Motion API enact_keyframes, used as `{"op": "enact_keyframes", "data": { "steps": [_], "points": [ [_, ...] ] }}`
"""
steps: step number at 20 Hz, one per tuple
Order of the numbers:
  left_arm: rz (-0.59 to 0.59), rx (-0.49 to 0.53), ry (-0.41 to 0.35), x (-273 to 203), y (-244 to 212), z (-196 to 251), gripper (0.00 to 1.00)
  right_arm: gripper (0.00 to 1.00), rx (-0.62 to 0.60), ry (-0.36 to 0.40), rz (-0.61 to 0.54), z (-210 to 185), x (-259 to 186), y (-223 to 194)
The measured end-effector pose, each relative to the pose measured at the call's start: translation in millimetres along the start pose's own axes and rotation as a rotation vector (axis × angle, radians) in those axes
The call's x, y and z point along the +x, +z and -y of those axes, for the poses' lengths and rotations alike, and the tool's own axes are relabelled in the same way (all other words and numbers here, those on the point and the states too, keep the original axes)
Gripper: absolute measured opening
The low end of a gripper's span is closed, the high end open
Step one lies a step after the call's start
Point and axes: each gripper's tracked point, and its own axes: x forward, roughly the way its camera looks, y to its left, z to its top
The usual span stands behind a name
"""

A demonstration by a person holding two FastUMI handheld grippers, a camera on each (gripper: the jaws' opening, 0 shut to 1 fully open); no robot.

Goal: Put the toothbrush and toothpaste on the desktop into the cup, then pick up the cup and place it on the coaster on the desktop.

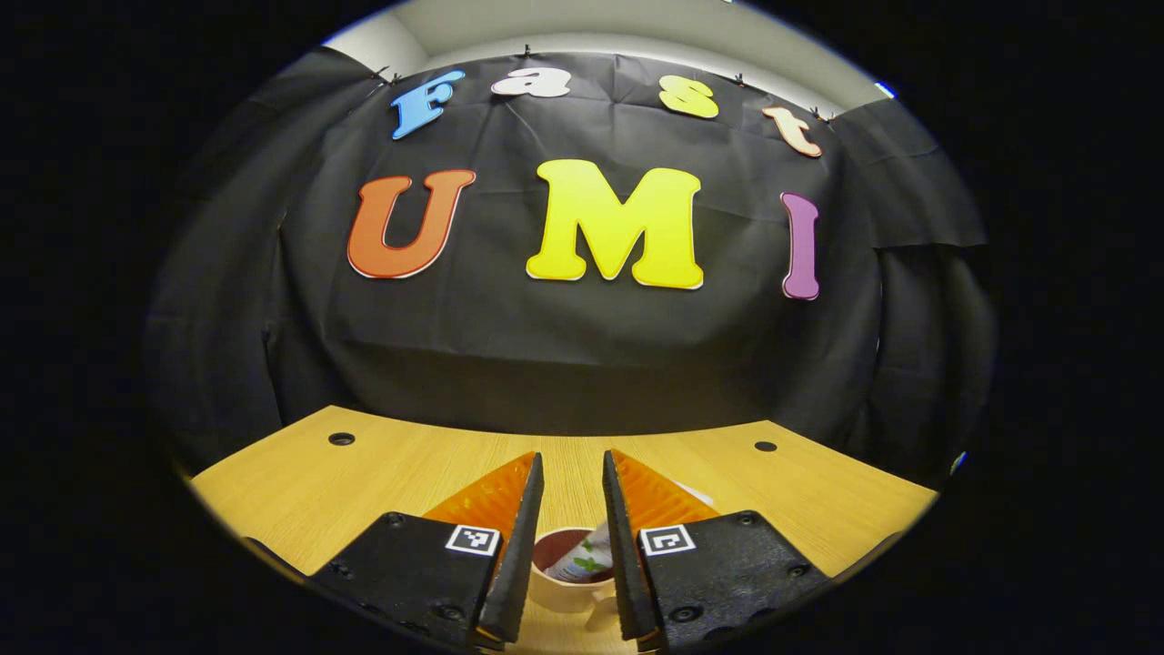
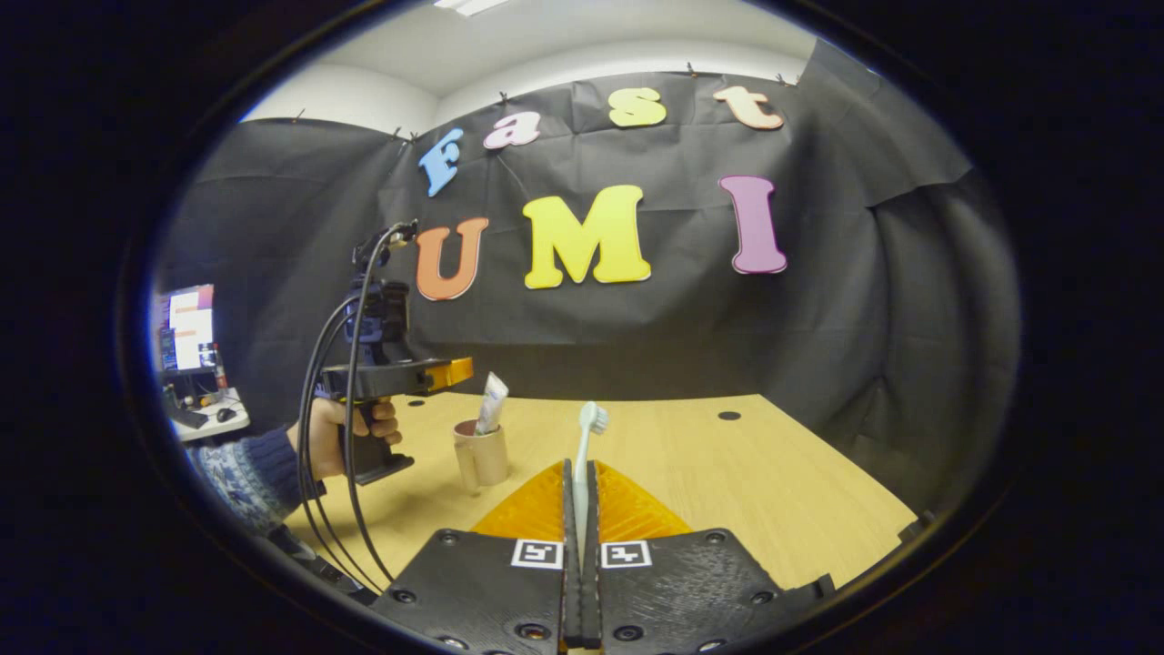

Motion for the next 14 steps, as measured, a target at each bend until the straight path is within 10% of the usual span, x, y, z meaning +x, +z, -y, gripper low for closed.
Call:
{"op": "enact_keyframes", "data": {
  "steps": [4,8,14],
  "points": [
    [-0.009,-0.008,-0.015,-4.0,1.6,5.6,0.45,0.01,-0.003,0.002,-0.005,-2.3,-0.8,-0.8],
    [-0.034,-0.024,0.023,-14.5,-5.6,-5.5,0.82,0.01,-0.009,0.002,-0.003,-5.7,0.8,1.1],
    [0.036,-0.042,0.081,-54.3,0.7,-31.2,0.97,0.01,-0.018,0.031,-0.015,-24.4,23.8,7.7]
  ]
}}
